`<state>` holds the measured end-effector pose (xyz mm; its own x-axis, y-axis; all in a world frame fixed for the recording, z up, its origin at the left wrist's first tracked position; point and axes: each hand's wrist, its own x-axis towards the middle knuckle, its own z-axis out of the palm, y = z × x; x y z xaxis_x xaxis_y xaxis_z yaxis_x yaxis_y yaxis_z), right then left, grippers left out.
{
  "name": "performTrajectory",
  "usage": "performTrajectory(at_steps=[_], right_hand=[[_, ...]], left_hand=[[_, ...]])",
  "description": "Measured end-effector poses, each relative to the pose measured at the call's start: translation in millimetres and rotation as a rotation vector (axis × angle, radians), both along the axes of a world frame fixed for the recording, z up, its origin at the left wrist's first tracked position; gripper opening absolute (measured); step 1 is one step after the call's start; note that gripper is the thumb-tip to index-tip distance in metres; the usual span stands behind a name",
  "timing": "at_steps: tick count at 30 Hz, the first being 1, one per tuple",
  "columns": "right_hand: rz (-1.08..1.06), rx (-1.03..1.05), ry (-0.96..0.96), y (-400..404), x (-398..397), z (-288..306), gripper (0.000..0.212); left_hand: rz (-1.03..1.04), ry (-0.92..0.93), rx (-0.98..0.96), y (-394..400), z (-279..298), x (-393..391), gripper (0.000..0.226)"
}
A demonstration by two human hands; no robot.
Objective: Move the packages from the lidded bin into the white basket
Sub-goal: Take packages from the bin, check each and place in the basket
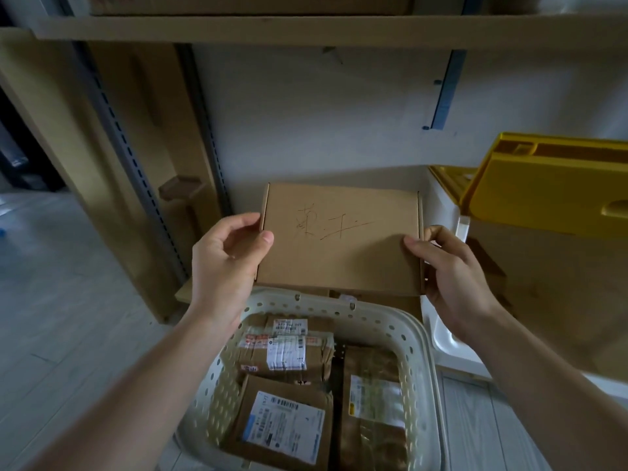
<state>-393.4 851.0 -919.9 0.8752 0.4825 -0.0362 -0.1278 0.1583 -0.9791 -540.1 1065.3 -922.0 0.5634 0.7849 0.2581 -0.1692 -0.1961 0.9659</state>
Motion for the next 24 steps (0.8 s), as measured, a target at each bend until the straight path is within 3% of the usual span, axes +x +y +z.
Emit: performTrajectory(at_steps=[2,6,9,14,19,24], right_hand=[[-0.006,0.004,-0.001,5,-1,1,0.013],[0.08,0.011,-0.045,17,-9,5,0.048],[0.197,0.042,0.007,26,-16,4,0.065],[0.385,0.128,0.076,36,-18,0,0.059],[0.489,0.079,-0.074,42,-19,-11,0.045],[0.505,0.071,-0.133,44,-16,-15,0.04]], left_hand=[[0.019,0.038,0.062,2,-1,1,0.032],[-0.026,0.229,0.231,1,-12,7,0.066],[-0.104,0.268,0.219,-7,-17,13,0.076],[-0.279,0.148,-0.052,-19,-15,17,0.088],[-0.495,0.082,-0.116,-25,-21,17,0.093],[-0.571,0.045,-0.137,-28,-20,15,0.094]])
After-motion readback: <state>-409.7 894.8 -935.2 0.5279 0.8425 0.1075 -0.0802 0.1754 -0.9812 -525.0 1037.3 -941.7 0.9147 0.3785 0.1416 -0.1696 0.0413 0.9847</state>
